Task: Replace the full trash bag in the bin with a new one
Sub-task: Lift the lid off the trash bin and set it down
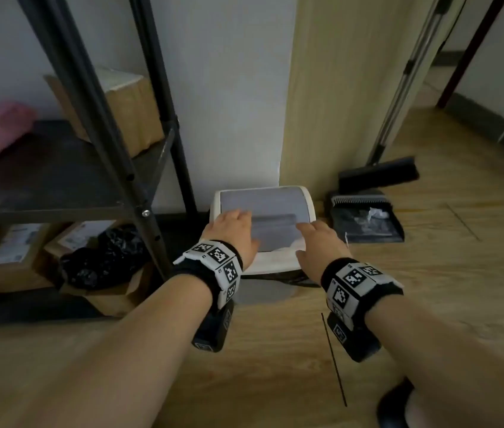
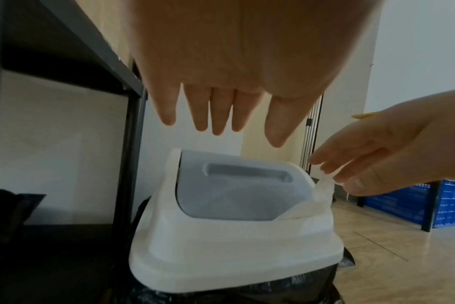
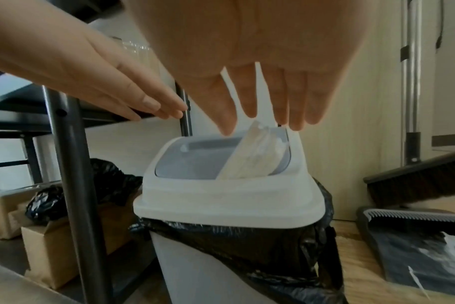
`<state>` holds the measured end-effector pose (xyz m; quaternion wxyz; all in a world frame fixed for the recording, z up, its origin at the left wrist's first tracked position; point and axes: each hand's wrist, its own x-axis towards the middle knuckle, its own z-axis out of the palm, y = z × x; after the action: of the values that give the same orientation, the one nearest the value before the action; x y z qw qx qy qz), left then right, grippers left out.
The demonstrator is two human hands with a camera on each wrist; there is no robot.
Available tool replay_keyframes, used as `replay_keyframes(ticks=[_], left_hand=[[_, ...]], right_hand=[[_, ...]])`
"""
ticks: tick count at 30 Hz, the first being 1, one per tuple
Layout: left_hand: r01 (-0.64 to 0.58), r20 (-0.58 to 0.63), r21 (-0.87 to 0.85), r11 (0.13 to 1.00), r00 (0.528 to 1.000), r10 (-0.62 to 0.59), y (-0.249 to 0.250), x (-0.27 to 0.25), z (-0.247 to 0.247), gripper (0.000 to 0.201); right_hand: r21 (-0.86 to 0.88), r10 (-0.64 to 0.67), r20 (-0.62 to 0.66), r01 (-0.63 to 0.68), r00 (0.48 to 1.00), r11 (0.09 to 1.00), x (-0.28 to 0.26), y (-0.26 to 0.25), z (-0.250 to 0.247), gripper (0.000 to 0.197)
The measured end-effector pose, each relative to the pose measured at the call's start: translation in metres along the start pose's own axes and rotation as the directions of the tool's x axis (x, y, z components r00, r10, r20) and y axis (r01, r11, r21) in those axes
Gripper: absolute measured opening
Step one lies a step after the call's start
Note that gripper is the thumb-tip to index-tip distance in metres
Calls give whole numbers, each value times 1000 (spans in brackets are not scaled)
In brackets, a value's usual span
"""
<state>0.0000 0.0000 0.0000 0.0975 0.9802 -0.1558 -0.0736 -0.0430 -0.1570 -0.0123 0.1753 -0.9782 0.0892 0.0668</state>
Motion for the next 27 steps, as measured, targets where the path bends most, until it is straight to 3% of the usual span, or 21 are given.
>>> replay_keyframes(ticks=[3, 13, 27], left_hand=[[80, 2, 15, 997, 997, -80, -6, 10, 16, 70], [145, 4, -54, 988, 989, -145, -22, 26, 48, 81], [108, 3, -39, 993, 994, -108, -33, 29, 59, 92]], right_hand=[[7, 6, -48, -6, 999, 1000, 15, 2, 10, 49], [-8, -66, -71, 66, 995, 998, 37, 2, 35, 18], [-111, -130, -121, 116, 984, 987, 47, 1, 58, 23]])
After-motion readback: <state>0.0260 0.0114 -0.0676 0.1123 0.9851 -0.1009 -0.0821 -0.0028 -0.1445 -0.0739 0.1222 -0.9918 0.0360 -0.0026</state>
